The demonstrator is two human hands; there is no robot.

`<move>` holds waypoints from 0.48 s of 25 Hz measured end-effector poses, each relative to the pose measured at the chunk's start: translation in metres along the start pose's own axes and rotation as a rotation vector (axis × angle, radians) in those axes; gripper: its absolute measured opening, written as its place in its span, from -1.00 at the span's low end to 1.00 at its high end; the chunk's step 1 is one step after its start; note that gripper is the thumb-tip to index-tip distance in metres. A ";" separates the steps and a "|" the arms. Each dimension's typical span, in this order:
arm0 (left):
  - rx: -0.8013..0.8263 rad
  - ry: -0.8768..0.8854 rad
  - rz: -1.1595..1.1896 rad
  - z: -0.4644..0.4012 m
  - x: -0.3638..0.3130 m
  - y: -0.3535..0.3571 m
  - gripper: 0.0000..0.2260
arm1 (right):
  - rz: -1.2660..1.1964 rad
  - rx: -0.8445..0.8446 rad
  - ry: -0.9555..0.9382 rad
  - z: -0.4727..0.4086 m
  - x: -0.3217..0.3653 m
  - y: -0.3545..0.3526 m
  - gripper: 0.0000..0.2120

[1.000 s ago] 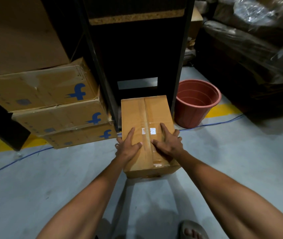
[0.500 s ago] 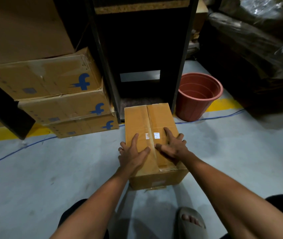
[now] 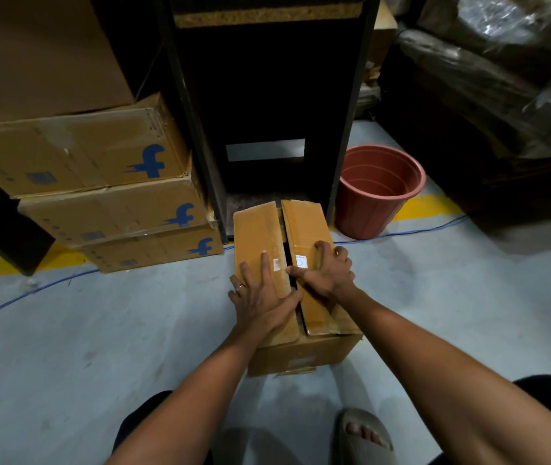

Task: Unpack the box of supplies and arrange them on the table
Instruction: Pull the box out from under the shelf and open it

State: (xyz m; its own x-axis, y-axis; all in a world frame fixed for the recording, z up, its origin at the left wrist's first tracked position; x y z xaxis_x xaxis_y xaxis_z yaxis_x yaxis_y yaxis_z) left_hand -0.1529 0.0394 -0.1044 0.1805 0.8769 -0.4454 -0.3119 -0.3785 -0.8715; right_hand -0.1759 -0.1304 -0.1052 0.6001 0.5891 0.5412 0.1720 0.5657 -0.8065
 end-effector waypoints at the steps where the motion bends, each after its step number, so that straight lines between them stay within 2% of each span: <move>1: -0.014 0.019 0.017 -0.001 -0.001 -0.004 -0.07 | -0.022 0.005 0.018 0.000 0.001 -0.002 -0.10; 5: -0.072 0.043 0.202 -0.008 -0.012 -0.037 -0.34 | 0.008 0.011 -0.041 0.004 0.014 -0.010 -0.19; 7: -0.094 -0.001 0.243 -0.017 -0.012 -0.058 -0.39 | -0.035 -0.024 -0.105 0.003 0.027 -0.021 -0.28; 10: -0.157 -0.077 0.082 -0.020 0.002 -0.090 -0.36 | -0.075 -0.053 -0.196 0.005 0.046 -0.042 -0.42; 12: -0.184 -0.100 -0.061 -0.013 0.015 -0.101 -0.30 | -0.066 -0.120 -0.193 0.007 0.047 -0.058 -0.49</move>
State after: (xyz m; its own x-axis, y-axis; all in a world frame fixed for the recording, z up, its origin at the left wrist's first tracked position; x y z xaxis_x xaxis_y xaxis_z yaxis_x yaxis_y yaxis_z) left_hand -0.1067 0.0866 -0.0259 0.0979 0.9213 -0.3763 -0.1259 -0.3636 -0.9230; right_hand -0.1627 -0.1317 -0.0308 0.4260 0.6590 0.6199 0.3047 0.5406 -0.7841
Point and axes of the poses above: each hand's wrist, its own z-axis away from the middle knuckle, its own y-axis out of the palm, x = y × z, the point moved 5 cm from there along -z, towards the middle knuckle, and after that the axes turned 5 degrees about -x, right-handed, at the moved point
